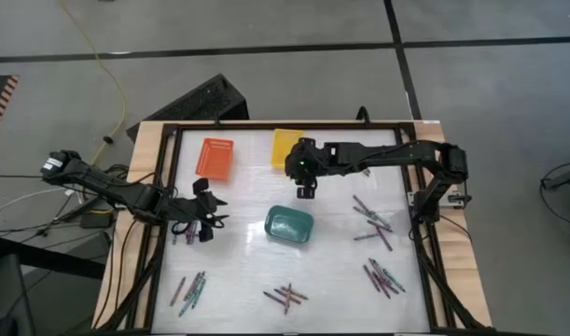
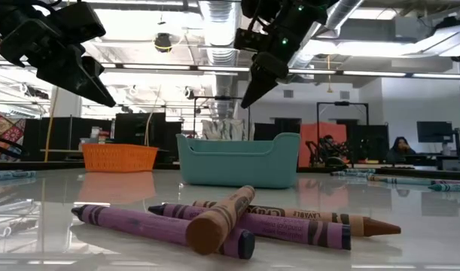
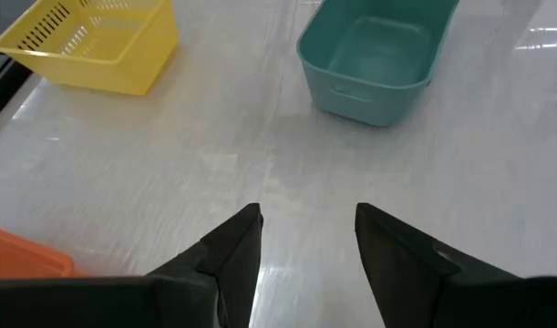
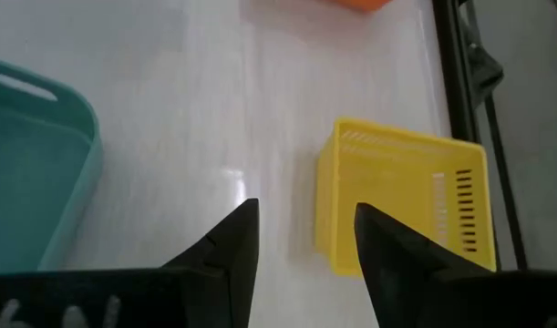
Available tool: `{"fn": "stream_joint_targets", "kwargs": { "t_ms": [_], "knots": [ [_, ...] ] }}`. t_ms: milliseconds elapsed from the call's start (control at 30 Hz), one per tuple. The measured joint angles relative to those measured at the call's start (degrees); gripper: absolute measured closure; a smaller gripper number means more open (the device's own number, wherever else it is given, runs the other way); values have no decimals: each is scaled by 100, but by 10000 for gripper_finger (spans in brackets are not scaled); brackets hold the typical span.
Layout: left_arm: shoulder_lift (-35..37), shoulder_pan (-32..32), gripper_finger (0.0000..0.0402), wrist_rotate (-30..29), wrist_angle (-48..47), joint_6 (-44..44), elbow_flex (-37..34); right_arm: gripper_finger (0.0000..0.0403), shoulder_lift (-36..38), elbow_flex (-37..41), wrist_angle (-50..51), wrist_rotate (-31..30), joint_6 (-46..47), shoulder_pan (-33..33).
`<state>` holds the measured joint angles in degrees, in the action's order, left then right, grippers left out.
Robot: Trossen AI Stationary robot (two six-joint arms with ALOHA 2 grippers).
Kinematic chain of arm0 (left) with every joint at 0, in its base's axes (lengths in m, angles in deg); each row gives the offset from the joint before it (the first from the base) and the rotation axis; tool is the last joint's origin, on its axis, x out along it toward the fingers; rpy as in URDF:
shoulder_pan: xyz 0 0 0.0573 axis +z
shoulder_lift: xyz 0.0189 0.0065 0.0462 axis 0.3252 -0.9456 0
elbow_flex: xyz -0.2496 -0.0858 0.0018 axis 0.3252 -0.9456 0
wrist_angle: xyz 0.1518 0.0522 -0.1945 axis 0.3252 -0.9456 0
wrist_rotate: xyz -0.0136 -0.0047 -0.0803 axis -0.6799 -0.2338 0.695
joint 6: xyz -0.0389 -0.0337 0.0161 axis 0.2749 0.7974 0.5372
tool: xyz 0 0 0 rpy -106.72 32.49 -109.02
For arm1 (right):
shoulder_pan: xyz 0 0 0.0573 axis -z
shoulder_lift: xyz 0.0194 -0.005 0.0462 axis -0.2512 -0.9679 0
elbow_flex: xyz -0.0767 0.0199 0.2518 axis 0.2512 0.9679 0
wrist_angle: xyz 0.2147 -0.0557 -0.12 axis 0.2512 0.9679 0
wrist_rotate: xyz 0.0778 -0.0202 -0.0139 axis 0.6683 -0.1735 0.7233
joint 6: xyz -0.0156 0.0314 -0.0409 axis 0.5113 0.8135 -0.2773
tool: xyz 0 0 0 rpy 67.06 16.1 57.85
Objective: Sort crayons
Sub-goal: Put the blue crayon into the blue bin
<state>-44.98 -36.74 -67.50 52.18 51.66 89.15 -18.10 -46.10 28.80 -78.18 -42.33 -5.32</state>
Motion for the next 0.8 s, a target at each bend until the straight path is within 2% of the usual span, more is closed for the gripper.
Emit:
{"fn": "stream_joint_targets", "kwargs": {
  "t_ms": [133,233,333,467,600,800],
  "knots": [
    [-1,0,233,0,0,0,0,226,-43,2,-438,2,3,0],
    [0,0,233,0,0,0,0,226,-53,2,-651,3,808,-55],
    [0,1,233,1,0,0,0,226,-56,-1,-1125,47,1113,-109],
    [0,2,233,0,0,0,0,226,-52,-2,-1066,347,1218,-201],
    [-1,1,233,0,0,0,0,226,-52,-2,-95,289,904,-244],
    [0,0,233,0,0,0,0,226,-52,-2,2558,-1134,1405,119]
  ]
}}
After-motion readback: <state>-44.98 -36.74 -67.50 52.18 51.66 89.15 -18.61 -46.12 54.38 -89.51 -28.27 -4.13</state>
